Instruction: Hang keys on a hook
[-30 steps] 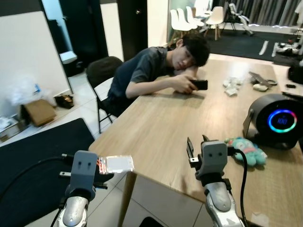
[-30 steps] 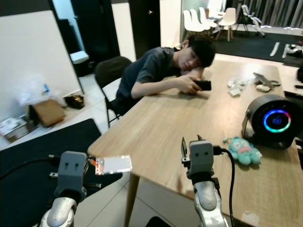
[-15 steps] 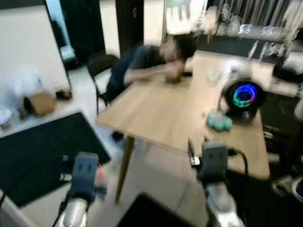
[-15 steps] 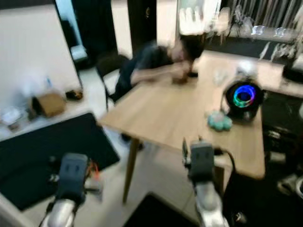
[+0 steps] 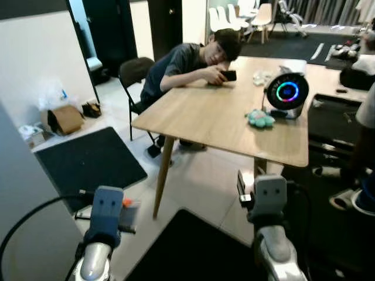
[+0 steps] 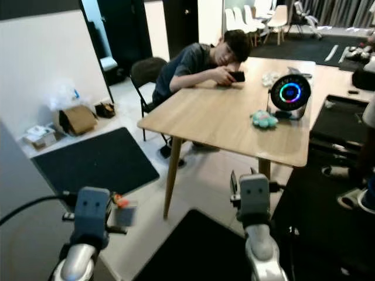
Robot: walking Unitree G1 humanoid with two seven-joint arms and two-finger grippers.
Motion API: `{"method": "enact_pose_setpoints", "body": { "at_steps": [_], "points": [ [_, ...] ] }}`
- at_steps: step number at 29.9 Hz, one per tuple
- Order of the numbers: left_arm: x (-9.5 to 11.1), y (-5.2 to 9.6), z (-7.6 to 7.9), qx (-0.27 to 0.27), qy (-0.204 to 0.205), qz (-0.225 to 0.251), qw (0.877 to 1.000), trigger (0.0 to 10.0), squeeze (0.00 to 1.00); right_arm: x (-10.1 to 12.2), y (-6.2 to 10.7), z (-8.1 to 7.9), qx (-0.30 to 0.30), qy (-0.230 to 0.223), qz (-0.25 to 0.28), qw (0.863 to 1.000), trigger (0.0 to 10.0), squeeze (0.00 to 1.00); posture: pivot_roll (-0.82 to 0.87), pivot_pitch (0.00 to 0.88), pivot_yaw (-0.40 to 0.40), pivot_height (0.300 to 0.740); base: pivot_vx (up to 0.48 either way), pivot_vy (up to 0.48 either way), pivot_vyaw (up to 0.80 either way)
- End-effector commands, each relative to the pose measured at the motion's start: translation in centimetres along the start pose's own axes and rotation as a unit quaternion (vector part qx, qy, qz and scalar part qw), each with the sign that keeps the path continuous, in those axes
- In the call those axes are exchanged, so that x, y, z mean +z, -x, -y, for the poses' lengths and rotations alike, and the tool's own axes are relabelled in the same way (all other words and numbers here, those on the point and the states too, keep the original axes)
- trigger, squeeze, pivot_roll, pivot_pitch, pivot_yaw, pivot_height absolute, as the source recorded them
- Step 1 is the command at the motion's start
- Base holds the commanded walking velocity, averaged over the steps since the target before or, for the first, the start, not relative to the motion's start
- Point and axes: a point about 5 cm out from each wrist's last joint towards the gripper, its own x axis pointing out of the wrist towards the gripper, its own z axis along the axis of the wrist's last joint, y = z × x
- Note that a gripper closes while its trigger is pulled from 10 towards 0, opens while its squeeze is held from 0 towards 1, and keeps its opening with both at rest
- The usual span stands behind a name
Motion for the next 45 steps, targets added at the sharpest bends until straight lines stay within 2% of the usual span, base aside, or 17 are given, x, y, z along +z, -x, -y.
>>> {"method": "enact_pose_setpoints", "body": {
  "at_steps": [1, 38, 45],
  "points": [
    [0.1, 0.0, -0.2, 0.001, -0.011, 0.002, 1.0, 10.0, 0.0, 0.0, 0.0, 0.0, 0.003, 0.005, 0.002, 1.0, 10.0, 0.0, 0.06, 0.09, 0.062, 0.74, -0.375, 0.0, 0.0],
    [0.2, 0.0, 0.0, -0.009, -0.022, 0.01, 1.0, 10.0, 0.0, -0.1, -0.2, -0.4, 0.006, 0.007, 0.006, 1.0, 10.0, 0.0, 0.07, 0.08, 0.07, 0.74, -0.018, 0.0, 0.0],
    [0.2, 0.0, -0.1, -0.011, -0.028, 0.013, 0.999, 10.0, 0.0, -0.1, -0.2, -1.2, 0.017, 0.015, 0.008, 1.0, 10.0, 0.0, 0.07, 0.081, 0.068, 0.74, 0.0, 0.0, 0.0]
  ]
}}
